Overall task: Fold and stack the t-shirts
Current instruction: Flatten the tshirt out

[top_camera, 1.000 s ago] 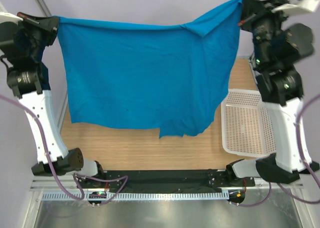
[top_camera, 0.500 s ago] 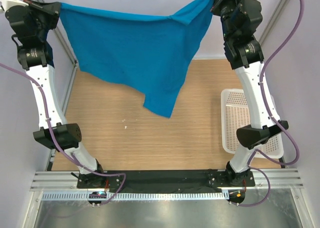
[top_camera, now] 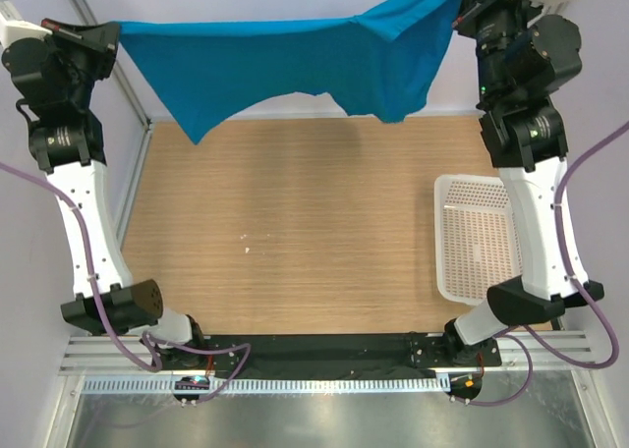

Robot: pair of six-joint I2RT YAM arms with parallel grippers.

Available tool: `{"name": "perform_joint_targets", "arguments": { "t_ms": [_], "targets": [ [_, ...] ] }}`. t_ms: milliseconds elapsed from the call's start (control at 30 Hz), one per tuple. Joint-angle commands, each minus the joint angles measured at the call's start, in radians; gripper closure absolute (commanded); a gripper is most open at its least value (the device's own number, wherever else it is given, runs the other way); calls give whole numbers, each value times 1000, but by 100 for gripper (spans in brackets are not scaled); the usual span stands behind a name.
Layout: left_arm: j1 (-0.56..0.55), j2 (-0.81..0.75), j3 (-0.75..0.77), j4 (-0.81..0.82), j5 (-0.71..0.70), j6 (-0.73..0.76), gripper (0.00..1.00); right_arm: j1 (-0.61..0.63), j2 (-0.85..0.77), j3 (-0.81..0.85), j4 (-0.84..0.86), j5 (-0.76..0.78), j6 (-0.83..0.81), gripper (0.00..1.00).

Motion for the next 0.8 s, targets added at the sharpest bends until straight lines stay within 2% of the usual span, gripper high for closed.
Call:
{"name": "perform_joint_targets", "arguments": {
  "t_ms": [0, 167, 567, 767],
  "targets": [
    [13, -106, -76, 52, -17, 21, 100, -8, -92, -35, 32, 36, 4, 99],
    [13, -184, -112, 40, -23, 16, 100, -8, -158, -73, -6, 63, -5, 99],
    [13, -299, -1, -62, -80, 24, 100, -8, -310, -67, -72, 82, 55, 99],
    [13, -321, 5, -66, -80, -11, 100, -8, -310, -47, -89, 83, 30, 99]
  ]
}}
